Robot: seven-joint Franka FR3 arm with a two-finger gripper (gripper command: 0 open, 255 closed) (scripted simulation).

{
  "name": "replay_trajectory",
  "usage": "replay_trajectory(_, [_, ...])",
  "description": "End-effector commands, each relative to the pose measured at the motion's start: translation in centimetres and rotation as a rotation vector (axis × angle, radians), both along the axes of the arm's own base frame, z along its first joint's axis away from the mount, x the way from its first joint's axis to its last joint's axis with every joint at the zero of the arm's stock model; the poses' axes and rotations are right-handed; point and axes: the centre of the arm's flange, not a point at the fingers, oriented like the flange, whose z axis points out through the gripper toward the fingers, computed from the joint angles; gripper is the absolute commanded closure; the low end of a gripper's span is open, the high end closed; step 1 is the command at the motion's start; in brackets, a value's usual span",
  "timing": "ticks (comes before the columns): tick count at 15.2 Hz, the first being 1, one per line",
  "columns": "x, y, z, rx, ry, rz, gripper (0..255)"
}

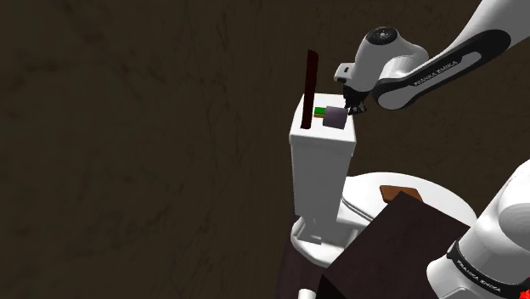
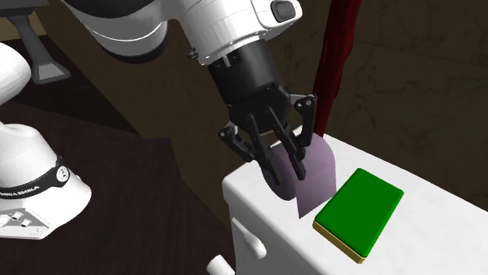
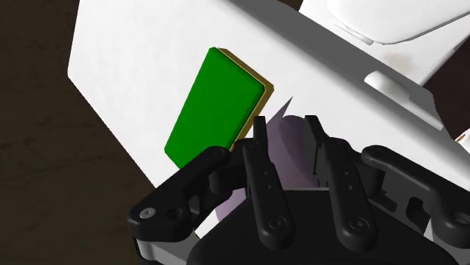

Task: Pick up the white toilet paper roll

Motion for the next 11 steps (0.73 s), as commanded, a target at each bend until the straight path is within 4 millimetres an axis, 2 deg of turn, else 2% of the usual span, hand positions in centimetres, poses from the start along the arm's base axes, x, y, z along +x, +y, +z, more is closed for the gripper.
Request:
replay_trajectory(1, [-0.1,0.1,-0.5,0.002,0.013,0.002,255])
replay_trajectory(7, [-0.1,0.1,2.7,0.002,0.013,0.002,255])
replay_trajectory(8, [0.0,0.0,2.1,0.002,0.012,0.002,255])
replay_trajectory(9, [0.0,0.0,2.1,0.002,0.012,0.002,0])
replay_trajectory(11, [2.0,3.9,2.9,-0.061,-0.024,-0.226,0])
